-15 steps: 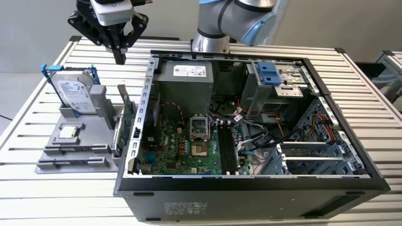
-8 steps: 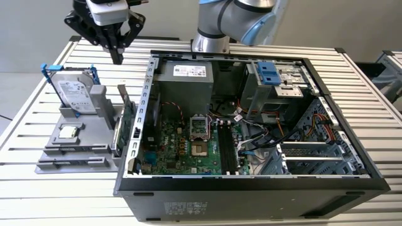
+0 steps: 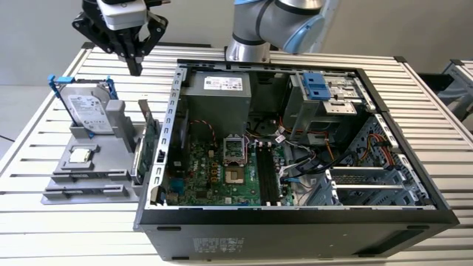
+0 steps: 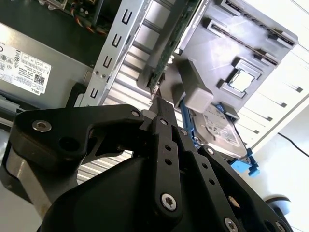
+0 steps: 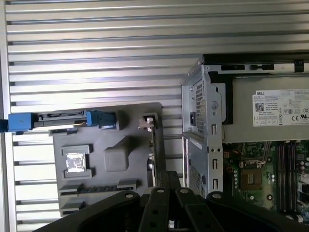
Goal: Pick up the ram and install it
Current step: 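Reach for the ram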
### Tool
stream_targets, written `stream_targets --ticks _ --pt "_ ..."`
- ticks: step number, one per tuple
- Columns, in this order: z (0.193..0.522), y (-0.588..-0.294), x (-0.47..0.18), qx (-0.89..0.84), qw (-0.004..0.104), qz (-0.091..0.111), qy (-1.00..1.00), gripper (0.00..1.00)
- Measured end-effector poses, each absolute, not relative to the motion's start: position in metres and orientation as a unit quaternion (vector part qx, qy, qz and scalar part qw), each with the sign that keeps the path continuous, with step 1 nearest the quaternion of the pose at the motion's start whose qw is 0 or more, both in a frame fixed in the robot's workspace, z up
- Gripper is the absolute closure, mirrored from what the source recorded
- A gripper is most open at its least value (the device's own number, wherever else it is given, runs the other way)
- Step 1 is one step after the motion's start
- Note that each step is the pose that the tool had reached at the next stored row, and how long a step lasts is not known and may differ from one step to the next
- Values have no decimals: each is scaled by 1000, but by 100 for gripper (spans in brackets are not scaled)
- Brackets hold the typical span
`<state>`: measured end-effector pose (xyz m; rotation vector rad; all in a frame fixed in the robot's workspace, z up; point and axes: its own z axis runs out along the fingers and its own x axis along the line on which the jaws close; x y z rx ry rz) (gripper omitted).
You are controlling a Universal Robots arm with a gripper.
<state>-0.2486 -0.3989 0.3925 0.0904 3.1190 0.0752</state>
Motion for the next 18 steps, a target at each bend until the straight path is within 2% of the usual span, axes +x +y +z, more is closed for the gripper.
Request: stream_targets --ticks 18 --pt "393 -399 -262 29 10 24 999 100"
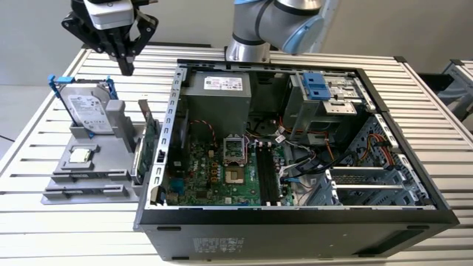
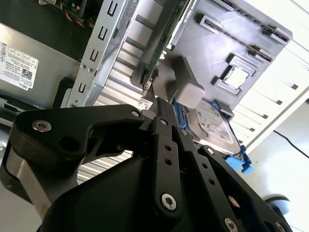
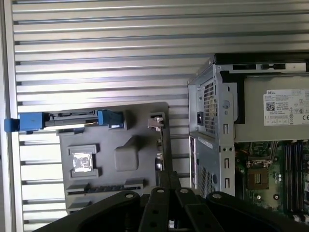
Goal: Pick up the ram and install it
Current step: 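Reach for the ram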
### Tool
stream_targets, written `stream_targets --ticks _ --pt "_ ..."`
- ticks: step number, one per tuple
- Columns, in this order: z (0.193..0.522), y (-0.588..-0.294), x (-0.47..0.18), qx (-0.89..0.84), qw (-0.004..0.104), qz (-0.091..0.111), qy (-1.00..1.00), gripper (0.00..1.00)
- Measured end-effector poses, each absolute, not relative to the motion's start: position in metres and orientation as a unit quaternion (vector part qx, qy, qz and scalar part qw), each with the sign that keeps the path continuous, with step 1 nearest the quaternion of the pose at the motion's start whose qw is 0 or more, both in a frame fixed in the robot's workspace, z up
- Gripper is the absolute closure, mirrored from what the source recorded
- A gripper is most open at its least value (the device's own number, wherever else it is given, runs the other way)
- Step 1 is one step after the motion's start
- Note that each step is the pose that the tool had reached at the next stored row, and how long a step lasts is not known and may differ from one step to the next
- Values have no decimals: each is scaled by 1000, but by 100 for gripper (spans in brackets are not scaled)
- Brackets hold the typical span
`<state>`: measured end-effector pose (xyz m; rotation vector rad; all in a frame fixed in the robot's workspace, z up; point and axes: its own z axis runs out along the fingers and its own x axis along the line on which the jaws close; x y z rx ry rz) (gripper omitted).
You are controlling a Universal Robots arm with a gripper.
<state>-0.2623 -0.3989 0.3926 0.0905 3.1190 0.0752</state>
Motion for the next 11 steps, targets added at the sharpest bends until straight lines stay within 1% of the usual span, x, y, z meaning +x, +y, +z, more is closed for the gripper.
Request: stream_targets --ticks 11 --pt "393 -399 -270 29 10 24 999 100"
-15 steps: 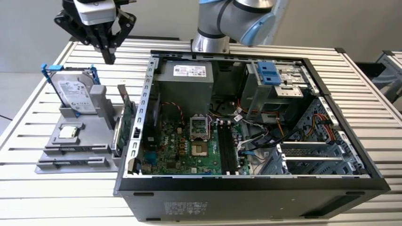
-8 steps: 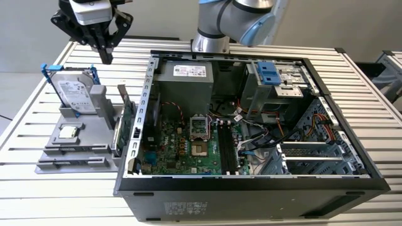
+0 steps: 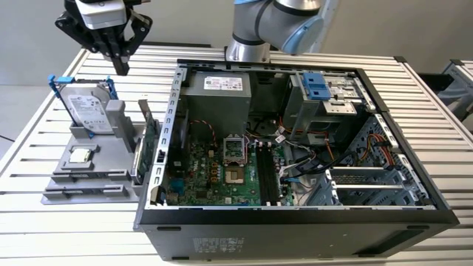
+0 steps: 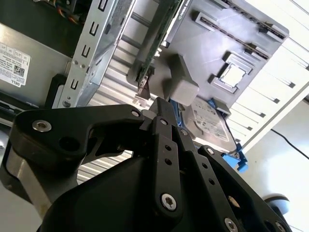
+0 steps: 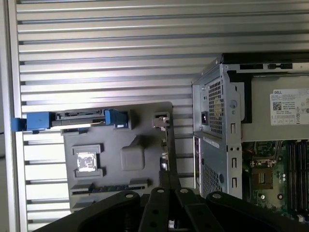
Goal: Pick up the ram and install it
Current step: 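Reach for the ram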
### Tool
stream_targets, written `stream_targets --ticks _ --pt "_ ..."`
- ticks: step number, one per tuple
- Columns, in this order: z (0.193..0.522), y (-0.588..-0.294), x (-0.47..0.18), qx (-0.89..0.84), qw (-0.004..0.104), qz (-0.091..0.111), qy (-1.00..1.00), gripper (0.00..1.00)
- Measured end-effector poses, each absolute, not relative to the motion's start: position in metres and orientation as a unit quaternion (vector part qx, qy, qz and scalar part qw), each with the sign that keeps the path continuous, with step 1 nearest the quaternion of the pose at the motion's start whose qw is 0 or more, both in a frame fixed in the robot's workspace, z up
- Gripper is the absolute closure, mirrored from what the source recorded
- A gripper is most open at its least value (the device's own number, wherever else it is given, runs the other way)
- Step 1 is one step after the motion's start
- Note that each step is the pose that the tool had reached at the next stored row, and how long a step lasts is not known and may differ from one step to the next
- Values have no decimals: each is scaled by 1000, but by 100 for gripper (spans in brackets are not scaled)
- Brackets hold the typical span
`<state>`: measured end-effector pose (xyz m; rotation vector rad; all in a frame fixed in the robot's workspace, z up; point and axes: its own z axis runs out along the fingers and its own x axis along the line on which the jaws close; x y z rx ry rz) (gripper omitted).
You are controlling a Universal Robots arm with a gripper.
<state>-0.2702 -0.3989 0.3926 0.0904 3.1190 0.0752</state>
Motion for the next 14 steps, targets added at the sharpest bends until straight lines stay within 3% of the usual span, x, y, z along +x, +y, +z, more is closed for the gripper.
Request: stream_targets --ticks 14 --pt "393 -399 -283 29 10 24 999 100"
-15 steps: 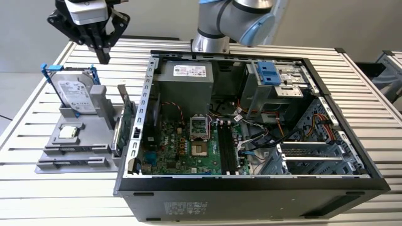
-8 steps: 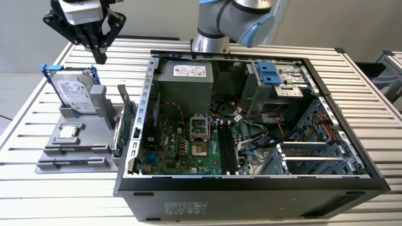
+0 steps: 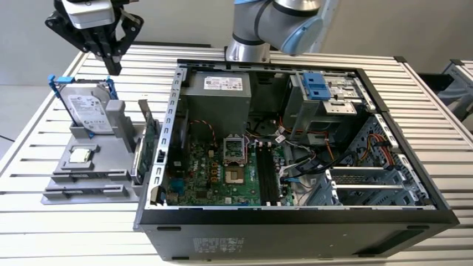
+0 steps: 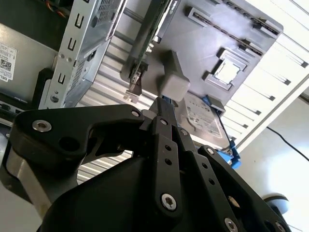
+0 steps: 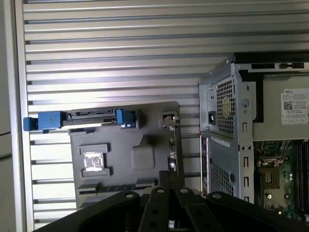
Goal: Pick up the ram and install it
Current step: 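Reach for the ram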
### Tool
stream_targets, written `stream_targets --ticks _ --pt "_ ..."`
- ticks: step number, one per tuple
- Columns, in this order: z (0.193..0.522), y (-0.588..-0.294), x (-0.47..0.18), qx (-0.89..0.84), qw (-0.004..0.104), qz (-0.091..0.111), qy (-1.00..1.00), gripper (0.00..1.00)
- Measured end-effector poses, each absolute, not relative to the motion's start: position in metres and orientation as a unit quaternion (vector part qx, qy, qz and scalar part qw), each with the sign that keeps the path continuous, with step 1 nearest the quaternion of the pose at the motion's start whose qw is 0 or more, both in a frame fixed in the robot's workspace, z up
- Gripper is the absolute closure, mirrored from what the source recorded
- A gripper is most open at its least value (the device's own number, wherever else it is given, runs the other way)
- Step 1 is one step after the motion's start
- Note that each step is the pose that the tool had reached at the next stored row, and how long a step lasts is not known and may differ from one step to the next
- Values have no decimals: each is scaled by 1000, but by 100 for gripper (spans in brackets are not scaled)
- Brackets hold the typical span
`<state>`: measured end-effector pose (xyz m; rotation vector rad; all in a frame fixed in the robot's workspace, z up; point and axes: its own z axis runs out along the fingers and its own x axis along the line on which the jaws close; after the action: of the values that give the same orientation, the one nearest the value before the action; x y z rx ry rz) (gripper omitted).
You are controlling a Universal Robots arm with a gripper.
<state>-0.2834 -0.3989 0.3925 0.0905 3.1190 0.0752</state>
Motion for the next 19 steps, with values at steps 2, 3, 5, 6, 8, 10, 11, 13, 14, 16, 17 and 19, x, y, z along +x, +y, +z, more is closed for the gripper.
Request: stream_targets --ticks 2,3,5,6,8,10,11,13,14,16,17,19 --pt "393 -399 -284 29 10 24 999 100" --pt "393 -399 -285 29 10 24 999 100" --pt "393 -399 -286 29 10 24 999 100" --pt "393 -399 -287 29 10 24 999 100" --pt "393 -399 -290 29 10 24 999 100" --pt "393 -399 -292 29 10 24 999 100" --pt "393 -399 -294 29 10 24 999 100" --pt "393 -399 -296 29 10 24 999 100" --pt "393 -399 -297 29 10 24 999 100" --pt "393 -399 -299 29 10 24 999 100" --pt "393 -399 -300 29 10 24 999 100" --pt "393 -399 -303 29 10 24 999 100"
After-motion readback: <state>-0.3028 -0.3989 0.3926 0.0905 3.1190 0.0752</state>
